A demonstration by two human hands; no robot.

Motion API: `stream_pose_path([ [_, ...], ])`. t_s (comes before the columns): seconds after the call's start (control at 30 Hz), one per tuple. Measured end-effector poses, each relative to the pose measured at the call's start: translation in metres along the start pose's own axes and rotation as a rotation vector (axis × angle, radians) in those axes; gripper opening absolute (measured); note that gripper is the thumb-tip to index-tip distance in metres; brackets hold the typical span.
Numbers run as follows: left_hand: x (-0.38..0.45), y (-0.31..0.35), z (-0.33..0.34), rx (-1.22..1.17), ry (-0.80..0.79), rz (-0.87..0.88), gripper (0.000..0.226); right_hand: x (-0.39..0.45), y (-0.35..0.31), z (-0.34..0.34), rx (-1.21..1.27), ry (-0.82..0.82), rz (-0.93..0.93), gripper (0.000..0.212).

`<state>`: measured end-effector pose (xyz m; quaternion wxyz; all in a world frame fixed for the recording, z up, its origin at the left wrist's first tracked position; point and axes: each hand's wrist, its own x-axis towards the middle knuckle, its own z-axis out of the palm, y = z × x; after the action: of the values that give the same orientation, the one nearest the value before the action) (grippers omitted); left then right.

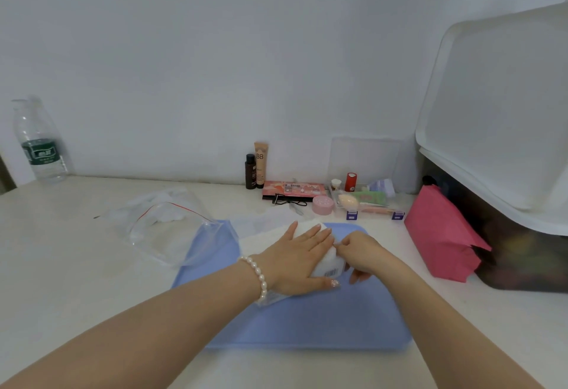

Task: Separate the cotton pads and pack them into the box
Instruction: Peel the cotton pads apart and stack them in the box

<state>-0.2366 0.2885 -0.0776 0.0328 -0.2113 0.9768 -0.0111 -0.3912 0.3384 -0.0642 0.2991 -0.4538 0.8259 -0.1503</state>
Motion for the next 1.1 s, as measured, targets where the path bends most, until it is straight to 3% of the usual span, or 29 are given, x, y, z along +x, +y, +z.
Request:
stream_pose_path([
  [0.1,-0.002,-0.004,0.004,-0.001,0.149,0.042,0.085,-0.001,0.002,-0.002,0.008,-0.011,0.011,0.034],
  [0.23,-0.005,-0.005,0.005,0.064,0.001,0.048,0.079,-0.003,0.005,0.000,0.012,-0.001,-0.015,0.028],
  [0.37,-0.007,-0.005,0.006,0.052,0.032,0.036,0.083,-0.003,0.004,0.001,-0.044,0.035,-0.011,0.035],
  [0.53,-0.043,-0.022,-0.014,-0.024,0.309,-0.030,0.085,-0.015,-0.006,-0.012,-0.141,0.450,-0.141,0.038],
  [0.63,-0.081,-0.051,-0.024,0.057,0.682,-0.041,0.045,-0.040,-0.036,-0.010,-0.034,0.598,-0.441,0.035],
  [0.7,-0.106,-0.082,-0.023,0.173,0.779,-0.163,0.035,-0.057,-0.063,0.002,-0.011,0.578,-0.636,0.021],
  [0.83,-0.155,-0.126,-0.018,0.134,0.656,-0.473,0.012,-0.075,-0.116,0.050,-0.030,0.345,-0.883,0.016],
  [0.9,-0.169,-0.141,-0.013,0.091,0.598,-0.599,0.017,-0.075,-0.139,0.079,-0.069,0.236,-0.975,0.023],
  [1.0,-0.173,-0.154,-0.002,-0.064,0.557,-0.709,0.031,-0.067,-0.165,0.114,-0.148,0.139,-0.961,0.030],
  [1.1,-0.170,-0.164,0.001,-0.284,0.713,-0.731,0.024,-0.051,-0.191,0.145,-0.252,0.138,-0.930,0.028],
])
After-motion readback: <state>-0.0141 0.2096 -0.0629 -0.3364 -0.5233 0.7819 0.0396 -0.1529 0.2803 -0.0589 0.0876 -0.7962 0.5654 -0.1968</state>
